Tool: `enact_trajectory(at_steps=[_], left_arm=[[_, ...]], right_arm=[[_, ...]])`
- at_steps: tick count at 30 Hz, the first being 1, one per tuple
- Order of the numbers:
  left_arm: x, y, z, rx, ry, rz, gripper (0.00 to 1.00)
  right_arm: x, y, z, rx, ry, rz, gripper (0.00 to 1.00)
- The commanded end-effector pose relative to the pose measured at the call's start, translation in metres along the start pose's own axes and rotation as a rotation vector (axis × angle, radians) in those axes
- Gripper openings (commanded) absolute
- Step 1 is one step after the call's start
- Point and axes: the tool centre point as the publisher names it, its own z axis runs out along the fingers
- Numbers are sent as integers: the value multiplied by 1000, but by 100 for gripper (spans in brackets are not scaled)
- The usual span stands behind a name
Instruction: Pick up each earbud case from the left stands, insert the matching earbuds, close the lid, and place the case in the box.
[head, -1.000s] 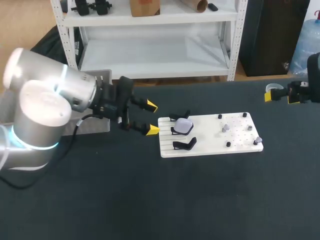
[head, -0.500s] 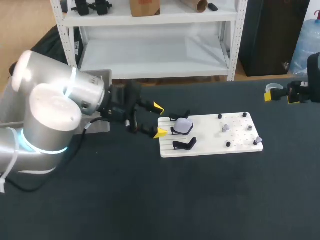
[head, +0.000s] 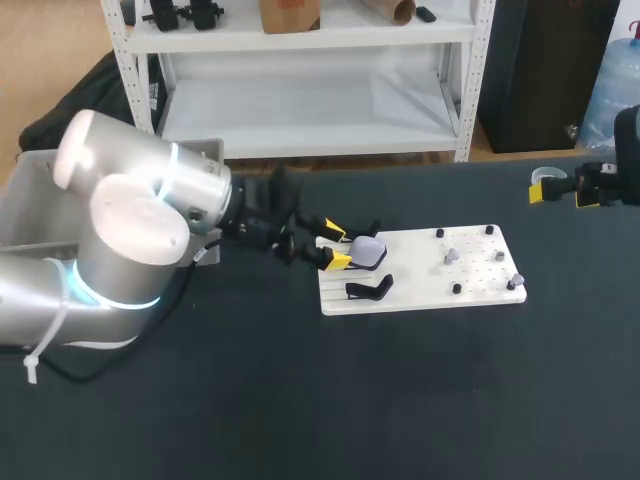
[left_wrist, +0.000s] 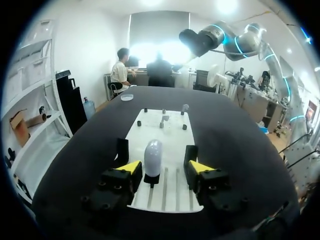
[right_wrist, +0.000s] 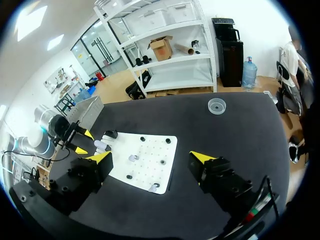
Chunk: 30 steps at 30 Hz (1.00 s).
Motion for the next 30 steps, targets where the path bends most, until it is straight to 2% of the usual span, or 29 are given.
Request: enact_trajectory(at_steps=[1,4,6,7,9,19,30], left_arm=[[2,8,6,13,9,-15,59],[3,9,8,2,10,-40,61],[4,10,9,-2,6,-50,68],[5,10,9,-6,5,-53,75],[6,11,11,-6,5,-56,80],[10,14,21,3,-9,-64,73],[9,14,31,18,-26,-50,70]], right_arm=[[0,0,0,0,1,0,100],[0,0,0,0,1,0,100],[0,0,0,0,1,0,100],[0,0,0,0,1,0,100],[0,0,0,0,1,0,100],[0,0,0,0,1,0,100],[0,0,0,0,1,0,100]])
